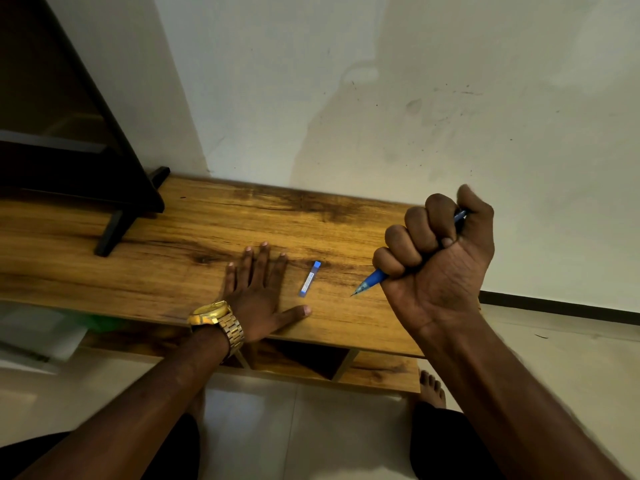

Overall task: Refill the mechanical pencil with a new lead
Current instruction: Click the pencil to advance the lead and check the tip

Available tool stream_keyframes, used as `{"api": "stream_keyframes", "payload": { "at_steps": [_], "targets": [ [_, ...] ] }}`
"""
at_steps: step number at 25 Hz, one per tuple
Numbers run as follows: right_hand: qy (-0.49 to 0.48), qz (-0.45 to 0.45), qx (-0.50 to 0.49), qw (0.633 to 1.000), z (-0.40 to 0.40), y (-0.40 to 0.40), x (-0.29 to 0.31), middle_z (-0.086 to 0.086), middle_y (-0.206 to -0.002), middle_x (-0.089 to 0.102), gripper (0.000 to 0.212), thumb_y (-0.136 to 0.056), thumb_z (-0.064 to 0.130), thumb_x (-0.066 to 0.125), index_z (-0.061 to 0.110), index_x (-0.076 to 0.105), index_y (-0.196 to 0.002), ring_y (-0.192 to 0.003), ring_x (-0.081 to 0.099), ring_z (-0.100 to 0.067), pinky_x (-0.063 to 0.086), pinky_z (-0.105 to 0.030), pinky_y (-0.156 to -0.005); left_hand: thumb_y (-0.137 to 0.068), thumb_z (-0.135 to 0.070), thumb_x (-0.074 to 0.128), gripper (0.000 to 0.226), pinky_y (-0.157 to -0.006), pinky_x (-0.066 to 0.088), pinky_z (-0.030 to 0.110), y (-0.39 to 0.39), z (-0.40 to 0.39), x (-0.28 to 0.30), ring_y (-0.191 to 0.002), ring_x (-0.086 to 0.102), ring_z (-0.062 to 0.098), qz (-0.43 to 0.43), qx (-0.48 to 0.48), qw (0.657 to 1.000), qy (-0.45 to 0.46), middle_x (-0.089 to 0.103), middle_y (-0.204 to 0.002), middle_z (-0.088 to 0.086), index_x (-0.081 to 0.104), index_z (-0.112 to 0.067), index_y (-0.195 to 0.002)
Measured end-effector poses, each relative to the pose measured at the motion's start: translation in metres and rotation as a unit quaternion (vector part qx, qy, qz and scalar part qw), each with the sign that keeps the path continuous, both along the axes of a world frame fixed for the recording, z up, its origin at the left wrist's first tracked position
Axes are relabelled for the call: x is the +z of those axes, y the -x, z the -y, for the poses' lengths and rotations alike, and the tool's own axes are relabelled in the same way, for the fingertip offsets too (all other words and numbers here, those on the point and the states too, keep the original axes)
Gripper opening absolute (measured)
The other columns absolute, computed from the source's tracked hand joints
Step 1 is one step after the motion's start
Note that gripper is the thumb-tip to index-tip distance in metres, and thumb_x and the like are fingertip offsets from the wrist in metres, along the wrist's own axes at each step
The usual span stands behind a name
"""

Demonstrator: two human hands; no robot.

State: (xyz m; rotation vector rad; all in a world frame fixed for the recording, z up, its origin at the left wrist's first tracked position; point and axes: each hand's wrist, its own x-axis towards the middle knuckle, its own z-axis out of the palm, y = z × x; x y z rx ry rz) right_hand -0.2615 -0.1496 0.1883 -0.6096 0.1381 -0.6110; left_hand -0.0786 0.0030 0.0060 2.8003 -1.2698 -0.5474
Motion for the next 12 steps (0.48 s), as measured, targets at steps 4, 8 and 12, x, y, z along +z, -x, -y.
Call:
{"api": "stream_keyframes", "payload": {
  "at_steps": [4, 8, 12],
  "targets": [
    [-0.020, 0.006, -0.006, 1.000, 0.0031, -0.0010, -0.0014, 0.007, -0.053, 0.013, 0.056, -0.111, 0.044, 0.024, 0.025, 0.022, -0.058, -0.045, 0.009, -0.010, 0.012, -0.021, -0.044, -0.079, -0.098, 0.030, 0.123, -0.129, -0.010, 0.062, -0.0008, -0.0003, -0.0003, -0.160, -0.033, 0.038, 0.000, -0.003, 1.000, -0.004, -0.044, -0.169, 0.006, -0.028, -0.032, -0.164],
    [-0.008, 0.001, -0.009, 1.000, 0.0036, -0.0006, -0.0038, 0.007, -0.053, 0.014, 0.055, -0.111, 0.041, 0.024, 0.025, 0.023, -0.059, -0.045, 0.011, -0.010, 0.014, -0.021, -0.044, -0.078, -0.099, 0.029, 0.123, -0.128, -0.012, 0.061, -0.0015, 0.0004, -0.0014, -0.160, -0.033, 0.038, 0.003, -0.003, 1.000, -0.005, -0.044, -0.169, 0.006, -0.029, -0.032, -0.164],
    [-0.016, 0.012, 0.001, 1.000, 0.0047, -0.0010, -0.0034, 0.007, -0.052, 0.014, 0.055, -0.111, 0.043, 0.023, 0.025, 0.023, -0.059, -0.045, 0.010, -0.010, 0.013, -0.021, -0.044, -0.077, -0.101, 0.028, 0.124, -0.128, -0.012, 0.061, -0.0032, 0.0003, -0.0040, -0.160, -0.033, 0.038, 0.004, -0.001, 1.000, -0.005, -0.043, -0.170, 0.006, -0.028, -0.033, -0.164]
  ]
}}
